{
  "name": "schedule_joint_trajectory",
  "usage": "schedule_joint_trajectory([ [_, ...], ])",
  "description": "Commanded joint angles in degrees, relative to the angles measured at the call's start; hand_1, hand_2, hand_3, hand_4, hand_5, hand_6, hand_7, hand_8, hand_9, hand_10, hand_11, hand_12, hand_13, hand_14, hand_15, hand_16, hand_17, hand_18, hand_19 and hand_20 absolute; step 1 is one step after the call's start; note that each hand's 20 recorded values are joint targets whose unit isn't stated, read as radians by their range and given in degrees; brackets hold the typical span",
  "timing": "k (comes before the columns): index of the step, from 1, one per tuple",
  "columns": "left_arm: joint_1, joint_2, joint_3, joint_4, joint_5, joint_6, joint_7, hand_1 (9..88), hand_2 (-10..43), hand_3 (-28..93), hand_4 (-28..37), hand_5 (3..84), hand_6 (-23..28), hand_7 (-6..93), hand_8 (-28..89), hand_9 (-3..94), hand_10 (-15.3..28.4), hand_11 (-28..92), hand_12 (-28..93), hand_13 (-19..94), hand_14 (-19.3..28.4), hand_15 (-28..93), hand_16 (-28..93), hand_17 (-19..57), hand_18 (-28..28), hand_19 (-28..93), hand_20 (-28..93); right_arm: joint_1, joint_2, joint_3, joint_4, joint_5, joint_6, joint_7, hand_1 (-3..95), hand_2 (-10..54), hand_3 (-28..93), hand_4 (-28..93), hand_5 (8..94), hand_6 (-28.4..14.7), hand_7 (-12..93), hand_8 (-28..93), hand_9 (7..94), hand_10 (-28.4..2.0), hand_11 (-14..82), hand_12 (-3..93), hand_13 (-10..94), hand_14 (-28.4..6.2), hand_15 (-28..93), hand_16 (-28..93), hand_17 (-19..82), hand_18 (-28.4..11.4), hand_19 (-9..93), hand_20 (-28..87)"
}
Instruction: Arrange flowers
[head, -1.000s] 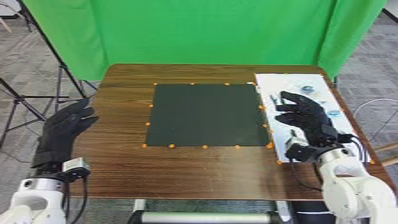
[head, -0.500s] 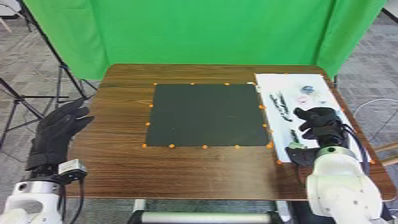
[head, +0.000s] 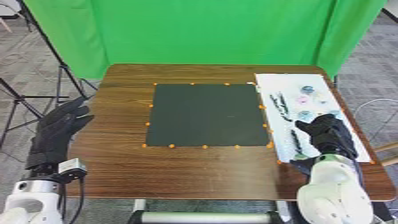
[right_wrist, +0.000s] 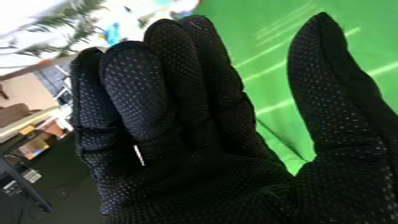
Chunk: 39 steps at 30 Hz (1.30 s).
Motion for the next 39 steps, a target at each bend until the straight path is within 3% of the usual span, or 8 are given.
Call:
schedule_joint_trajectory([
  [1,0.56,0.22,-0.05,-0.51,-0.54,0.61,0.72,26.8,0.2,81,-24.0,36.0,6.4,20.4,-13,32.8,18.0,33,10,21,23.3,58,-12,-11.7,19.9,51,11,-1.68,0.24,-0.59,1.12,-0.64,-1.96,0.73,27.7,-4.1,73,-25,59.1,-9.1,34,-14,60.2,-19.7,55.5,23.6,61,-15.1,76,18,33,-24.2,93,6],
  [9,0.48,0.29,0.37,-0.34,-0.87,0.48,1.09,26.7,0.4,82,-24.1,36.0,6.4,20.4,-13,32.7,18.0,33,10,21,23.3,58,-12,-11.7,19.9,51,11,-0.5,0.72,-2.77,2.53,-2.49,-3.87,1.63,28.4,-4.7,74,-24,59.1,-9.2,34,-13,59.9,-19.9,55.4,23.6,61,-15.2,76,18,33,-24.4,93,6],
  [17,-0.57,0.43,0.75,-0.24,-0.42,0.26,1.17,26.7,0.5,82,-24.2,35.9,6.4,20.4,-13,32.8,18.0,33,10,21,23.3,58,-12,-11.7,19.9,51,11,0.34,1.65,-3.93,4.65,-4.9,-4.51,3.08,28.8,-5.2,74,-25,59.0,-9.2,34,-13,59.6,-20.1,55.3,23.6,61,-15.3,76,18,33,-24.4,93,6],
  [22,0.02,0.54,0.96,-0.28,-1.21,0.72,2.16,26.6,0.5,82,-24.2,35.9,6.4,20.4,-13,32.7,18.1,33,10,21,23.4,58,-12,-11.8,19.9,51,11,0.8,1.88,-4.5,5.21,-5.86,-5.28,3.31,29.1,-5.2,74,-25,59.0,-9.2,34,-13,59.2,-20.2,55.4,23.7,61,-15.3,76,18,34,-24.4,93,6],
  [23,-0.52,0.27,1.14,-0.16,-0.94,0.5,1.7,26.6,0.5,82,-24.2,35.9,6.4,20.4,-13,32.6,18.1,33,10,21,23.4,58,-12,-11.8,19.9,51,11,0.75,1.92,-4.69,5.24,-6.05,-5.26,3.62,29.1,-5.2,74,-25,58.9,-9.2,34,-13,59.1,-20.2,55.4,23.7,61,-15.3,76,18,34,-24.4,93,6],
  [30,-0.38,0.53,1.51,-0.29,-1.35,0.67,2.25,26.6,0.6,82,-24.4,35.9,6.4,20.6,-13,32.7,18.0,33,10,21,23.4,58,-12,-11.8,20.0,51,11,1.39,1.18,-5.75,6.33,-7.11,-7.23,4.02,29.1,-5.3,74,-25,58.8,-9.4,34,-13,59.0,-20.3,55.4,23.7,61,-15.2,76,18,34,-24.5,93,6],
  [39,-0.11,0.28,1.0,-0.41,-0.96,0.48,1.91,26.6,0.8,82,-24.3,35.9,6.4,20.6,-13,32.7,18.0,33,10,21,23.4,58,-12,-11.8,20.0,51,11,1.52,1.04,-6.21,7.5,-8.48,-8.94,4.81,28.9,-5.2,74,-24,58.5,-9.6,34,-13,58.3,-20.8,55.2,23.7,61,-15.5,76,18,34,-24.8,93,6],
])
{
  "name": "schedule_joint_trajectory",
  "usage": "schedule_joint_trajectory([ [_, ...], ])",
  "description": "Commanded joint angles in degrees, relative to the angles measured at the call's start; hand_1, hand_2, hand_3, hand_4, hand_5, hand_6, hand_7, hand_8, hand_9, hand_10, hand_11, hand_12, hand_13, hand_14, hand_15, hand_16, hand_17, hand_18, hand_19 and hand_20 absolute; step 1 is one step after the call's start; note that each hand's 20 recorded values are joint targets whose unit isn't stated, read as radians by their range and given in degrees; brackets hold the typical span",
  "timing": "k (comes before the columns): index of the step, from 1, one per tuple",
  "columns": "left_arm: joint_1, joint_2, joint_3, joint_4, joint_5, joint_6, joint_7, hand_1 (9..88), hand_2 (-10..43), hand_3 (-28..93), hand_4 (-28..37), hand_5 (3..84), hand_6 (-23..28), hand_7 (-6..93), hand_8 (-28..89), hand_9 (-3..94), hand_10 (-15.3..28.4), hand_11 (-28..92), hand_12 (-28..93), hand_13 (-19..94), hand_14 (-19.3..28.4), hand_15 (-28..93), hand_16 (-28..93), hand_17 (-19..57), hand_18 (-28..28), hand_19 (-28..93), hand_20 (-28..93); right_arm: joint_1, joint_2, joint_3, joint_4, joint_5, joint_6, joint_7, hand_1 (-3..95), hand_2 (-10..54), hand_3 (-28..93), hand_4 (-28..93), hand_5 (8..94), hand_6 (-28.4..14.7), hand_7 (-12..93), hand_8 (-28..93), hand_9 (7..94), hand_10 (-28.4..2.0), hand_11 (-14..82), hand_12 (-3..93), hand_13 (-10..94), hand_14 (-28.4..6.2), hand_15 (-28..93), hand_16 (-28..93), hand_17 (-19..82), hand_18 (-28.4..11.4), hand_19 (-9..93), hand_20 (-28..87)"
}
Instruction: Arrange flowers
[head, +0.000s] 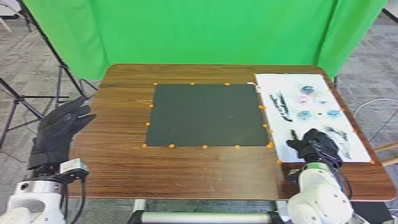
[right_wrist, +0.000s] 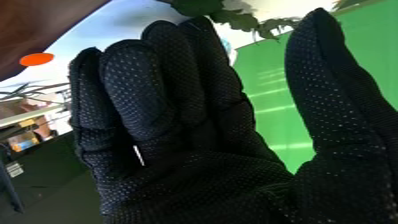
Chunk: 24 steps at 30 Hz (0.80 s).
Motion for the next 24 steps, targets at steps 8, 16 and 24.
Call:
schedule_joint_trajectory([
  [8,0.24,-0.4,-0.07,-0.31,-0.16,0.17,0.05,26.7,0.8,82,-24.2,35.9,6.4,20.5,-13,32.6,18.0,33,10,21,23.4,58,-12,-11.9,20.0,51,11,1.07,-0.03,-1.95,3.31,-3.85,-3.76,1.88,29.3,-5.2,74,-24,58.6,-9.6,34,-13,58.2,-20.9,55.3,23.6,61,-15.6,76,17,34,-24.9,93,6],
  [16,0.58,-0.7,-0.62,-0.38,0.17,-0.07,-0.28,26.7,0.8,82,-24.2,35.9,6.4,20.6,-13,32.7,18.1,33,10,21,23.5,58,-12,-11.9,20.1,51,11,1.22,-0.58,-3.73,4.51,-6.92,-9.22,3.02,30.3,-5.9,74,-24,58.9,-9.7,34,-13,58.2,-21.3,55.1,23.6,61,-15.5,76,17,34,-25.0,93,7],
  [24,1.5,-0.87,-1.38,-0.64,-0.06,-0.03,-0.26,26.7,0.9,82,-24.2,35.9,6.3,20.7,-13,32.8,18.1,33,10,21,23.4,58,-12,-11.9,20.1,51,11,0.93,-0.29,-5.17,5.58,-8.25,-12.98,3.29,33.6,-8.2,75,-24,60.0,-9.9,35,-12,58.4,-21.6,54.8,23.4,61,-15.7,77,17,34,-25.6,93,8],
])
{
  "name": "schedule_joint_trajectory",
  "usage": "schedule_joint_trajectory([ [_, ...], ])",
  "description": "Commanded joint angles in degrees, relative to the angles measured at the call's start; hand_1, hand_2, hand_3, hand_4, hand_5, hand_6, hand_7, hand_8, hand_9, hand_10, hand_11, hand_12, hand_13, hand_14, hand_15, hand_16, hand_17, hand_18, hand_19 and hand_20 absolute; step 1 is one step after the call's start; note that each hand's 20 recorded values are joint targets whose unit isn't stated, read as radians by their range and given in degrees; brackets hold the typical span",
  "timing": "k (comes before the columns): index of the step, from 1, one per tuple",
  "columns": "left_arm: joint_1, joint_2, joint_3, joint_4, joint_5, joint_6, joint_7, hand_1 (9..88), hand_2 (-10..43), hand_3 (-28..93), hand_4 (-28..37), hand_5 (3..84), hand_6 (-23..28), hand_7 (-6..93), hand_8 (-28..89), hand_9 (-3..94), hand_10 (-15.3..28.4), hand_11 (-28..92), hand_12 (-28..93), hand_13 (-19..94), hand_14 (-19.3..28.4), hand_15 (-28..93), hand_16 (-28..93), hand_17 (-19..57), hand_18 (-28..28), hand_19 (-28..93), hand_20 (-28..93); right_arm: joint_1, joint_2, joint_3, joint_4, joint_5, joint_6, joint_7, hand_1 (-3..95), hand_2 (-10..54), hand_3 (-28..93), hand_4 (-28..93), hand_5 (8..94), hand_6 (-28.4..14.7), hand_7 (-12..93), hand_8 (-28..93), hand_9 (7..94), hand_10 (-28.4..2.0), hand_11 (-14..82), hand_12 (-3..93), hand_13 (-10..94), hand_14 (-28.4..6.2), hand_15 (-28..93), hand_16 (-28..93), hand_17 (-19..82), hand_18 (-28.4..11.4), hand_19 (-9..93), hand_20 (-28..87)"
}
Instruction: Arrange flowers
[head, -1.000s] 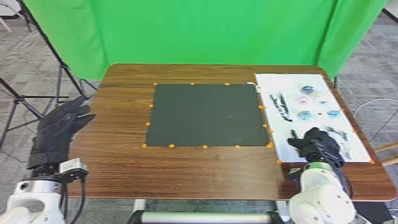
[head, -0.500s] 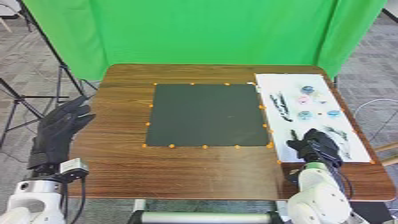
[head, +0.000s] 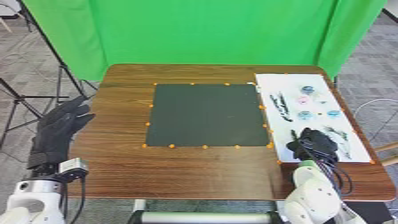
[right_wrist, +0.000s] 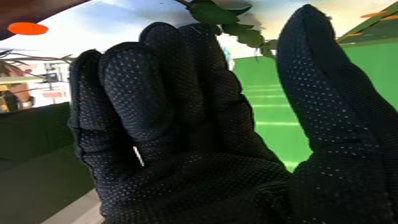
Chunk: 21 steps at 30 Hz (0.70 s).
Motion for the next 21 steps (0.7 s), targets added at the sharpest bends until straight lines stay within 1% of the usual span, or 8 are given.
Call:
schedule_joint_trajectory([
  [1,1.36,-0.49,-0.85,-0.56,-0.22,0.04,0.05,26.7,0.9,82,-24.2,35.9,6.3,20.7,-13,32.8,18.1,33,10,21,23.4,58,-12,-11.9,20.1,51,11,-1.96,-0.03,-2.35,3.71,-0.43,-4.7,1.5,34.1,-8.5,75,-24,60.1,-9.9,35,-12,58.4,-21.6,54.9,23.4,61,-15.7,77,17,34,-25.7,93,8],
  [5,1.25,-0.54,-1.14,-0.62,-0.03,-0.18,-0.23,26.8,0.9,82,-24.2,36.0,6.4,20.6,-13,32.7,18.1,33,10,21,23.4,58,-12,-11.9,20.1,51,11,-1.94,-0.13,-3.21,4.24,-0.29,-6.36,1.6,35.2,-9.2,76,-24,60.8,-9.7,36,-12,58.9,-21.5,55.5,23.5,62,-15.5,77,17,35,-25.6,93,9],
  [8,1.53,-0.46,-1.48,-0.72,-0.33,-0.15,-0.01,26.8,0.9,82,-24.2,36.0,6.4,20.6,-13,32.7,18.1,33,10,21,23.5,58,-12,-11.9,20.1,51,11,-1.53,-0.37,-3.58,4.57,0.25,-8.4,1.66,37.4,-9.4,76,-25,62.9,-9.0,38,-12,60.9,-20.8,57.0,24.3,64,-14.8,77,18,36,-25.6,93,12],
  [9,1.63,-0.36,-1.56,-0.76,-0.5,-0.15,0.08,26.8,1.0,82,-24.2,36.0,6.4,20.6,-13,32.8,18.1,33,10,21,23.5,58,-12,-11.9,20.1,51,11,-1.55,-0.32,-3.69,4.73,0.26,-8.34,1.7,38.1,-9.5,76,-25,63.3,-8.7,38,-11,61.7,-20.5,57.3,24.7,64,-14.5,77,18,36,-25.7,93,13],
  [11,2.05,-0.34,-1.92,-0.9,-0.46,-0.06,0.07,26.8,1.0,82,-24.1,36.0,6.3,20.7,-13,32.7,18.1,33,10,21,23.5,58,-12,-12.0,20.1,51,11,-1.34,-0.37,-3.82,5.09,0.26,-9.12,1.61,41.4,-9.5,74,-27,65.0,-7.9,38,5,64.0,-19.6,58.0,25.5,66,-13.6,77,19,38,-25.4,93,17],
  [13,1.98,-0.61,-2.21,-0.9,-0.2,-0.22,-0.37,26.8,1.0,82,-24.1,36.0,6.3,20.7,-13,32.7,18.1,33,10,21,23.5,58,-12,-12.0,20.1,51,11,-1.29,-0.5,-3.84,5.34,0.49,-10.15,1.55,44.4,-9.5,72,-27,67.2,-7.0,38,11,66.0,-18.5,58.5,26.3,68,-13.2,78,19,39,-25.3,93,20],
  [17,2.12,-0.41,-2.32,-0.89,-0.45,-0.19,-0.14,26.8,1.0,82,-24.0,36.0,6.4,20.7,-13,32.7,18.1,33,10,21,23.4,58,-12,-12.0,20.1,51,11,-1.64,-0.7,-3.68,5.73,1.01,-11.09,1.05,49.6,-9.5,69,-28,72.2,-5.5,38,14,70.6,-16.2,57.0,30.9,72,-11.7,77,21,42,-25.0,93,25],
  [21,2.2,-0.78,-2.76,-0.98,-0.07,-0.35,-0.68,26.8,1.2,82,-23.8,36.0,6.4,20.7,-13,32.7,18.1,33,10,21,23.5,58,-12,-11.9,20.1,52,11,-1.8,-1.26,-3.43,5.8,2.24,-11.68,0.88,52.8,-9.5,69,-28,77.0,-4.0,37,15,75.1,-14.4,55.5,33.5,75,-10.7,77,23,45,-24.6,93,28],
])
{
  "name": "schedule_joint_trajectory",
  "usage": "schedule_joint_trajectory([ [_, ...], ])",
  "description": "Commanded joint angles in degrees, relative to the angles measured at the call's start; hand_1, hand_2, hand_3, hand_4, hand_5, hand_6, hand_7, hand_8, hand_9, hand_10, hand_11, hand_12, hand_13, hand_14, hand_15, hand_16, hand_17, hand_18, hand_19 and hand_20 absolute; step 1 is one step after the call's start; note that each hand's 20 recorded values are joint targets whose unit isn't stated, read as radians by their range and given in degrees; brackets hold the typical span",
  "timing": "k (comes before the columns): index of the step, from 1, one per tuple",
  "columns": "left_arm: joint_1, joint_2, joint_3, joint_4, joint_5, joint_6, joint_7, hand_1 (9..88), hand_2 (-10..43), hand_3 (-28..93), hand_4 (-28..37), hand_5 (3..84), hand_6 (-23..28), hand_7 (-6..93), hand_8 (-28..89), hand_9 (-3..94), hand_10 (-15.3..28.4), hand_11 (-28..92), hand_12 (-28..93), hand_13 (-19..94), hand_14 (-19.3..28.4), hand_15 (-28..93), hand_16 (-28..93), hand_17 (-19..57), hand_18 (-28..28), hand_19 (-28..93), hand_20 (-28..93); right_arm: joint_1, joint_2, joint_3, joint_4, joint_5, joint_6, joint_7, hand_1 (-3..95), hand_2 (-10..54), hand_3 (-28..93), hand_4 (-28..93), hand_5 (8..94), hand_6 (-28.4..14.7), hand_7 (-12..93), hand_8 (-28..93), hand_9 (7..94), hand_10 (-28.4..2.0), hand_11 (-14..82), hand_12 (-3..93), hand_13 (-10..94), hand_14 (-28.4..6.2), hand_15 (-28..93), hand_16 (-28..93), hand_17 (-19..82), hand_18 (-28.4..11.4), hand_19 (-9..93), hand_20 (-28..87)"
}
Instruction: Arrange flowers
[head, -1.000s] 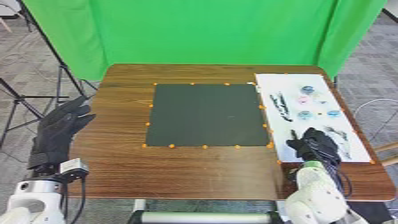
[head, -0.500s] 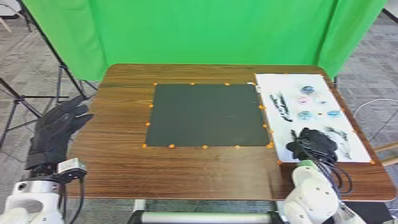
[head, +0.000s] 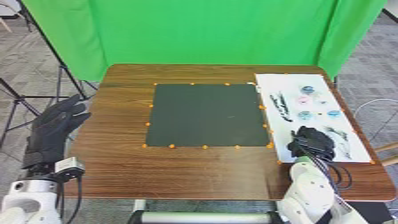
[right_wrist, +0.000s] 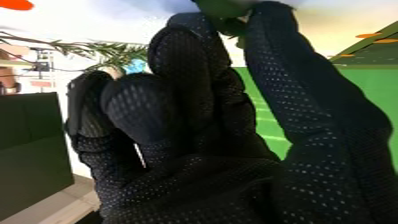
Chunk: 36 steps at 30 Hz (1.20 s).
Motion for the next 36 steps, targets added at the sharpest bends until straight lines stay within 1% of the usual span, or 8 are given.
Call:
schedule_joint_trajectory([
  [1,1.1,-0.49,-0.83,-0.61,-0.09,-0.24,-0.47,26.9,1.3,82,-23.8,36.0,6.4,20.7,-13,32.7,18.1,33,10,21,23.5,59,-12,-11.9,20.1,52,11,-4.62,-1.45,-1.63,5.16,4.3,-4.49,0.08,53.4,-9.5,69,-28,77.8,-3.7,37,15,76.1,-14.3,55.5,33.8,75,-10.6,77,23,46,-24.0,93,28],
  [7,1.59,-0.45,-1.27,-0.68,-0.28,-0.13,-0.25,26.9,1.5,82,-23.3,36.1,6.4,20.6,-13,32.7,18.1,33,10,21,23.5,59,-12,-11.9,20.1,52,11,-4.58,-1.79,-1.02,5.78,4.66,-3.12,-0.41,54.8,-9.5,70,-28,80.1,-3.7,35,17,78.6,-14.0,53.6,35.0,77,-10.1,76,24,47,-23.7,93,30],
  [8,1.36,-0.65,-1.26,-0.61,-0.02,-0.33,-0.68,26.9,1.5,82,-23.3,36.1,6.4,20.6,-13,32.8,18.1,33,10,21,23.5,59,-12,-11.9,20.1,52,11,-4.62,-1.71,-0.98,5.78,4.63,-2.66,-0.23,54.9,-9.5,71,-28,80.3,-3.8,34,18,78.9,-14.1,53.4,35.3,77,-10.0,76,24,47,-23.8,93,30],
  [15,1.86,-0.14,-1.34,-0.8,-0.58,0.16,0.06,26.9,1.6,82,-23.3,36.1,6.4,20.6,-13,32.7,18.1,33,10,21,23.6,59,-12,-11.9,20.2,52,11,-4.36,-1.03,-0.32,5.57,4.68,2.36,-0.85,54.7,-9.5,74,-28,81.9,-4.4,32,22,80.7,-14.6,54.0,34.4,79,-9.5,76,25,48,-24.0,93,34],
  [24,3.17,1.22,-2.15,-1.11,-1.85,1.3,1.85,26.8,1.7,82,-23.5,36.1,6.4,20.7,-13,32.8,18.2,33,10,21,23.6,59,-12,-11.9,20.1,52,11,-1.46,1.39,-0.57,2.12,4.51,6.57,-0.4,54.1,-9.5,75,-27,82.8,-5.0,32,23,81.1,-14.6,55.2,34.1,79,-9.3,77,25,48,-23.9,93,36],
  [25,3.0,1.01,-2.17,-1.02,-1.51,1.06,1.4,26.8,1.7,82,-23.5,36.1,6.4,20.7,-13,32.8,18.2,33,10,21,23.6,59,-12,-11.9,20.1,52,11,-1.32,1.74,-0.54,1.53,4.51,6.9,-0.14,54.0,-9.5,75,-27,82.9,-5.0,32,23,81.1,-14.6,55.4,34.0,79,-9.3,77,25,49,-23.9,93,37],
  [28,3.32,1.67,-2.1,-1.05,-2.22,1.51,2.27,26.8,1.7,82,-23.5,36.1,6.4,20.7,-13,32.7,18.2,33,10,21,23.6,58,-12,-11.9,20.1,52,11,0.57,2.5,-1.06,0.53,4.27,7.96,0.2,53.9,-9.5,75,-26,83.0,-5.1,32,24,81.2,-14.6,55.6,33.9,80,-9.3,77,25,49,-23.9,93,37],
  [36,3.86,2.45,-2.35,-1.12,-2.63,1.92,2.86,26.8,1.7,82,-23.6,36.1,6.4,20.6,-13,32.7,18.2,33,10,21,23.7,59,-12,-11.9,20.2,52,11,2.72,5.12,-1.17,-1.7,3.96,10.72,0.11,54.0,-9.5,76,-26,83.4,-5.2,32,24,81.4,-14.7,55.8,34.0,80,-9.4,78,26,49,-24.0,93,38],
])
